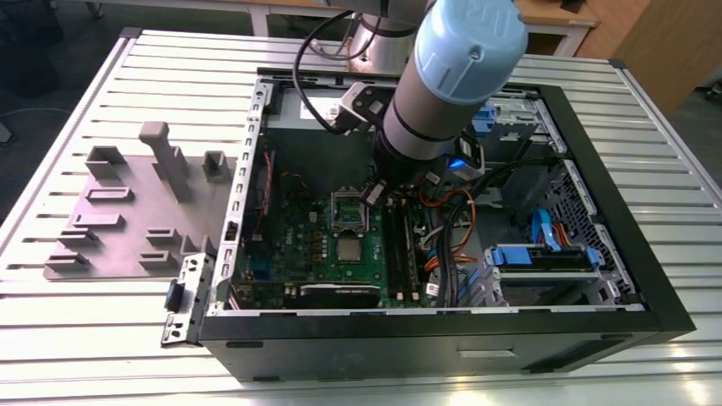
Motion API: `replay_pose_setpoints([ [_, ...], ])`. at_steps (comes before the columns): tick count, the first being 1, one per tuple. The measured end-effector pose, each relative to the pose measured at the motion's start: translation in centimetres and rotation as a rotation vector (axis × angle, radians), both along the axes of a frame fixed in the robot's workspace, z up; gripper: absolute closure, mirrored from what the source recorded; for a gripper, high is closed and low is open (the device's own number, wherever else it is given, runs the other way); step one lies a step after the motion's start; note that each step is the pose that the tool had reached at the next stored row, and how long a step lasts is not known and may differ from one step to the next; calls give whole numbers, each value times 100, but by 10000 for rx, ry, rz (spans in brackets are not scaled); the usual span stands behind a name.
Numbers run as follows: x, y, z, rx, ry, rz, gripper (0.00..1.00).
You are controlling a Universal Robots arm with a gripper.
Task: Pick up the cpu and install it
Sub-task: 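Close the cpu cover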
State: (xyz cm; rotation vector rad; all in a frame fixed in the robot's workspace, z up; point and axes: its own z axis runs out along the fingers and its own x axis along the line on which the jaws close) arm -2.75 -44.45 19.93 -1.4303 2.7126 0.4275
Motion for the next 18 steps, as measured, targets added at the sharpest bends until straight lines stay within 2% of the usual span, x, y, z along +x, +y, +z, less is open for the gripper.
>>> replay_pose_setpoints([
  [4,0,12,-2,22,0,0,89],
  [12,0,11,-18,-19,1,0,89],
  [18,-3,-17,-21,-18,0,0,89],
])
